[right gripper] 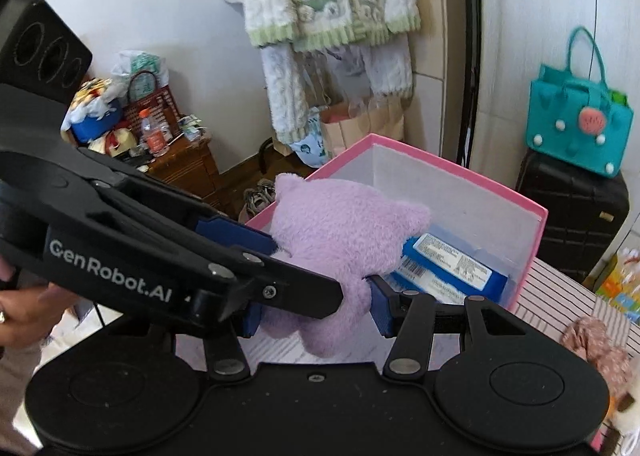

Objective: Organize soft objects
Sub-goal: 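Lift the lilac plush with the left tool and carry it into the pink box, then lower the lilac plush beside the wipes pack and open the left tool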

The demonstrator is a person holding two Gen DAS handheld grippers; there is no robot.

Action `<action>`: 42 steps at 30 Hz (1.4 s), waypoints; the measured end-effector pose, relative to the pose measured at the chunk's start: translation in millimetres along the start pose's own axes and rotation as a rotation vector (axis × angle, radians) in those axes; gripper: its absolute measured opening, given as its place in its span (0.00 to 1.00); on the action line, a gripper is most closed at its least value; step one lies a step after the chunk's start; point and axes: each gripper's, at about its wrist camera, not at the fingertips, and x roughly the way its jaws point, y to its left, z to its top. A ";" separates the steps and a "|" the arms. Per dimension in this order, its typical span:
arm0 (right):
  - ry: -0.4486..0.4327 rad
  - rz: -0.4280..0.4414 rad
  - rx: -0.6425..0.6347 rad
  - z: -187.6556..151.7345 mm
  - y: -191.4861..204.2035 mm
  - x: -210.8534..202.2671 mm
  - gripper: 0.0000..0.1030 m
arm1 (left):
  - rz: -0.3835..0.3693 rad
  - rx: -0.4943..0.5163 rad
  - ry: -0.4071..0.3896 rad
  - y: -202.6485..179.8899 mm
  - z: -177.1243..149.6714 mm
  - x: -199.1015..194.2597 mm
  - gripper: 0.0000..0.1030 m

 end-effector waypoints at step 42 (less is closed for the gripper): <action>0.199 -0.013 0.265 44.6 -60.0 129.2 0.62 | 0.189 -0.143 0.143 49.1 67.8 73.0 0.41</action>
